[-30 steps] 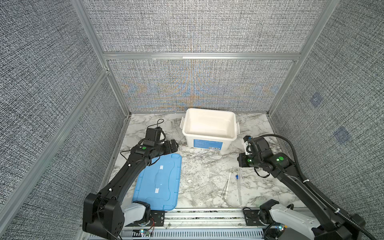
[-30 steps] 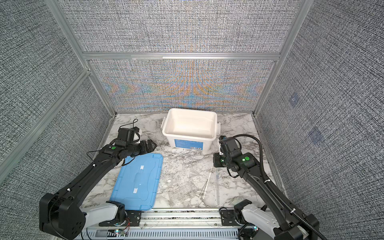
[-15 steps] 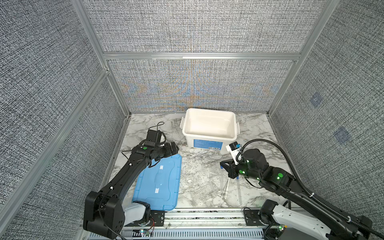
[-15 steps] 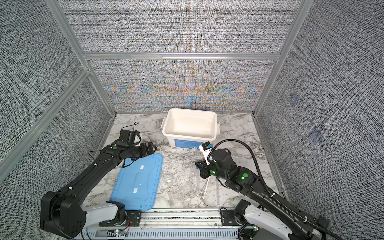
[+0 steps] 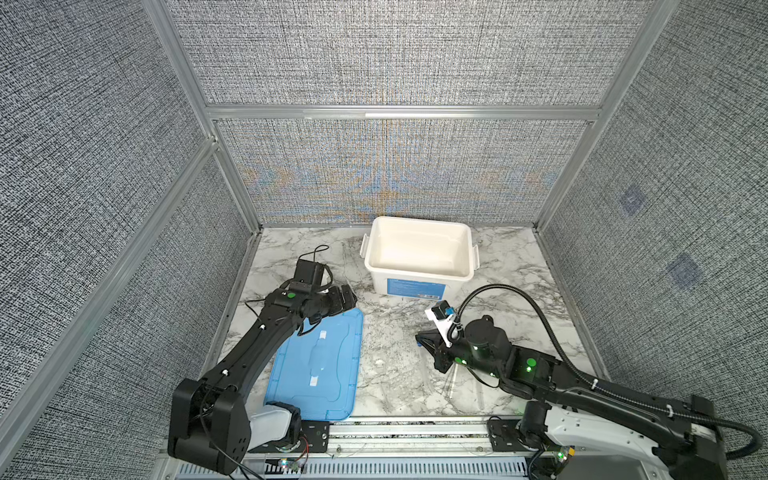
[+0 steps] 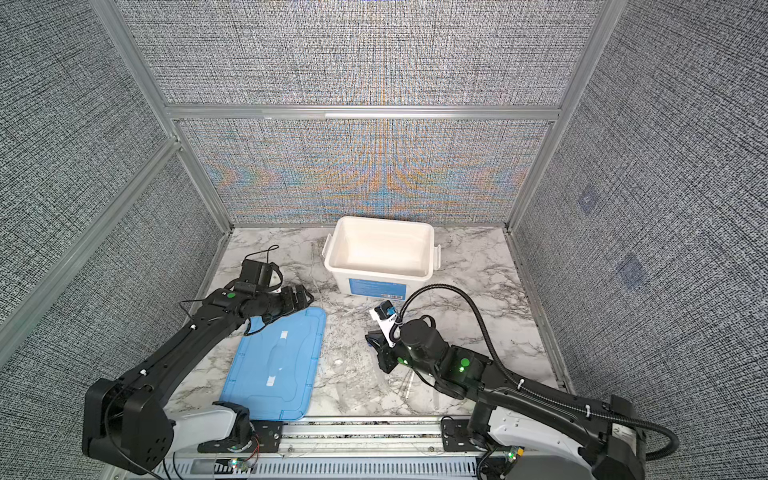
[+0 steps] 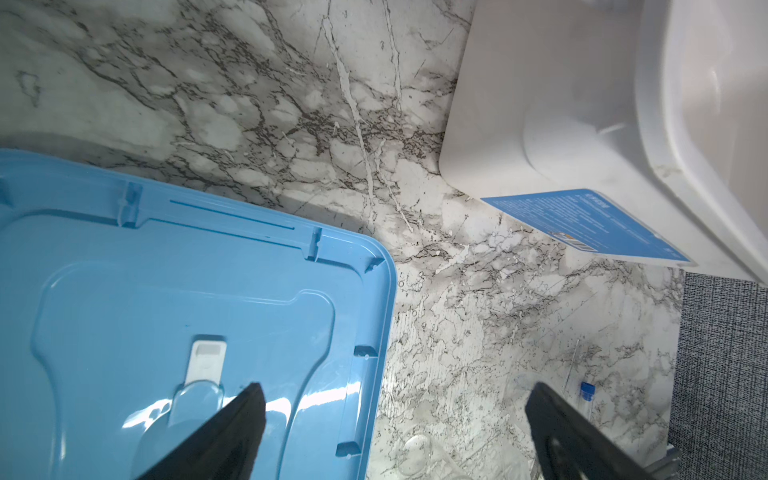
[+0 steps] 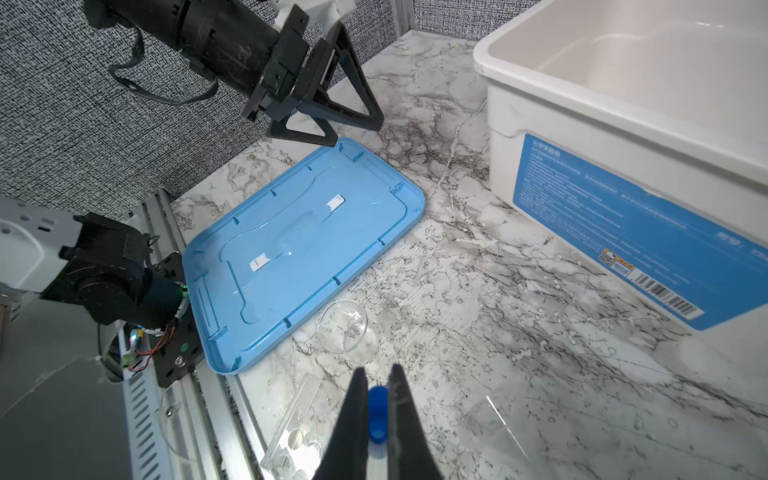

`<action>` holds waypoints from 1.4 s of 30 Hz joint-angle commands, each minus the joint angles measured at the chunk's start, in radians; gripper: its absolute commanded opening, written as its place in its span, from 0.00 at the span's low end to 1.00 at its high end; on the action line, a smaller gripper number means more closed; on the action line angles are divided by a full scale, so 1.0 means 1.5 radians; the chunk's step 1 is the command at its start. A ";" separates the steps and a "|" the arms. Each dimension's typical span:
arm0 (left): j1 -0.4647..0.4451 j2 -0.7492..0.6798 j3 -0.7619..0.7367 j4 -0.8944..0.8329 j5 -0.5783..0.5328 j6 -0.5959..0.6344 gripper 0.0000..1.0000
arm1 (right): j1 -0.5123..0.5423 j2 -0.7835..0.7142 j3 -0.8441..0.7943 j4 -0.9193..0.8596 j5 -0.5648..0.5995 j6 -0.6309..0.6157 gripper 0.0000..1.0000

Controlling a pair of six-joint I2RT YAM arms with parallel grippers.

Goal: Organize the chemistry lab equipment

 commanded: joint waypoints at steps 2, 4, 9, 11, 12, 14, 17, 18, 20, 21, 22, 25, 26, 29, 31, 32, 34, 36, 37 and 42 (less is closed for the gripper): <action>0.000 0.001 0.006 -0.009 0.000 -0.003 0.99 | 0.009 0.010 -0.028 0.126 0.048 -0.001 0.08; 0.001 0.000 0.010 -0.021 -0.005 0.002 0.99 | 0.012 0.012 -0.038 0.151 0.052 0.002 0.08; 0.001 -0.007 0.004 -0.025 -0.015 0.003 0.99 | 0.021 0.022 -0.042 0.189 0.059 -0.006 0.08; 0.001 -0.009 0.002 -0.021 -0.014 0.000 0.99 | 0.024 0.027 -0.039 0.185 0.060 -0.015 0.08; 0.001 -0.008 0.000 -0.019 -0.013 -0.002 0.99 | 0.024 0.031 -0.037 0.179 0.060 -0.019 0.08; 0.001 -0.006 0.001 -0.018 -0.011 -0.003 0.99 | 0.024 0.035 -0.032 0.164 0.061 -0.023 0.08; 0.001 -0.003 0.000 -0.019 -0.009 0.000 0.99 | 0.024 0.051 -0.025 0.130 0.068 -0.018 0.09; 0.001 -0.002 -0.001 -0.019 -0.010 0.000 0.99 | 0.023 0.057 -0.021 0.113 0.075 -0.010 0.10; 0.001 -0.002 -0.003 -0.016 -0.011 0.000 0.99 | 0.021 0.087 0.005 0.043 0.104 0.016 0.14; 0.000 -0.002 -0.004 -0.014 -0.011 0.000 0.99 | 0.017 0.104 0.021 0.008 0.110 0.027 0.16; 0.001 -0.002 -0.004 -0.013 -0.011 0.000 0.99 | 0.011 0.130 0.046 -0.045 0.116 0.042 0.17; 0.001 -0.003 -0.009 -0.010 -0.009 0.000 0.99 | -0.007 0.211 0.119 -0.182 0.125 0.086 0.22; 0.001 -0.003 -0.010 -0.009 -0.010 0.000 0.99 | -0.015 0.238 0.139 -0.210 0.111 0.087 0.24; 0.001 -0.004 -0.012 -0.007 -0.013 0.001 0.99 | -0.029 0.307 0.192 -0.251 0.050 0.079 0.31; 0.001 -0.004 -0.012 -0.009 -0.013 0.003 0.99 | -0.034 0.351 0.232 -0.279 0.014 0.083 0.34; 0.001 -0.005 -0.012 -0.011 -0.013 0.003 0.99 | -0.035 0.372 0.252 -0.290 0.001 0.088 0.35; 0.001 -0.010 -0.012 -0.013 -0.016 0.004 0.99 | -0.036 0.406 0.290 -0.305 -0.021 0.091 0.38; 0.001 -0.015 -0.014 -0.017 -0.020 0.006 0.99 | -0.036 0.431 0.314 -0.321 -0.033 0.098 0.41; 0.001 -0.018 -0.014 -0.020 -0.024 0.009 0.99 | -0.037 0.440 0.323 -0.331 -0.035 0.101 0.43; 0.001 -0.026 -0.016 -0.025 -0.035 0.015 0.99 | -0.044 0.479 0.345 -0.373 -0.018 0.103 0.55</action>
